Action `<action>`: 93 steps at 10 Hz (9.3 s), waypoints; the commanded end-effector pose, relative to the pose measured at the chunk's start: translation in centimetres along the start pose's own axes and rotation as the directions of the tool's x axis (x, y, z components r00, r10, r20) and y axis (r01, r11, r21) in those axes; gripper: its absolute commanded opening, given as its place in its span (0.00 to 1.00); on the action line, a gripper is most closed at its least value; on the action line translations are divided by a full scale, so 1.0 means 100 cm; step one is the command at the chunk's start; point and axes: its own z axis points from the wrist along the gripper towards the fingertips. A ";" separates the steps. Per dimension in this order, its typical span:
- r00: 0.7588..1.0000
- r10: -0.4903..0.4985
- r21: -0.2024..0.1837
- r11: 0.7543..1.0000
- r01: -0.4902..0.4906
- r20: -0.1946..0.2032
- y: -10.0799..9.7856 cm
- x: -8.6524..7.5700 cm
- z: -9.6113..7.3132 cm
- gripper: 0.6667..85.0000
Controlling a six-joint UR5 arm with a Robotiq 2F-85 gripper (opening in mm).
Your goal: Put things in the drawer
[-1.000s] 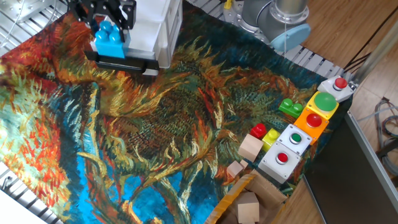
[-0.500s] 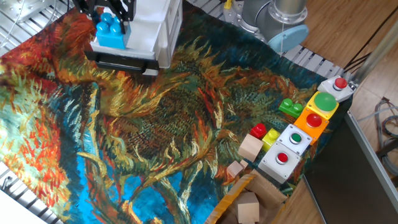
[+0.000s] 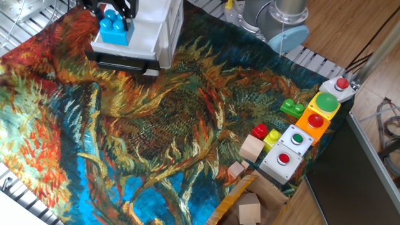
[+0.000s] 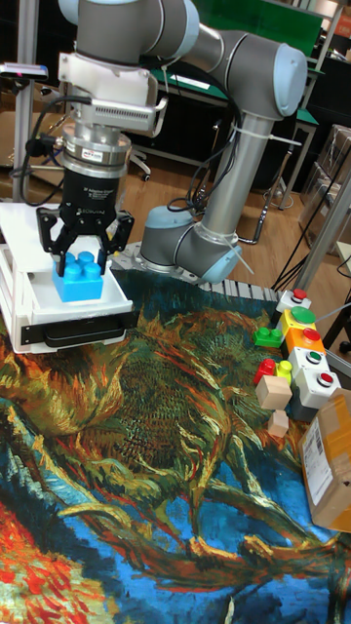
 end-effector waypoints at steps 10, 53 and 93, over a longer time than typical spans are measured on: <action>0.999 0.025 -0.022 0.999 -0.024 0.045 0.007 0.009 0.030 0.01; 1.000 -0.001 -0.012 1.000 0.001 0.023 0.019 -0.031 -0.009 0.01; 0.999 0.013 -0.061 0.998 -0.016 -0.036 0.002 0.039 0.056 0.01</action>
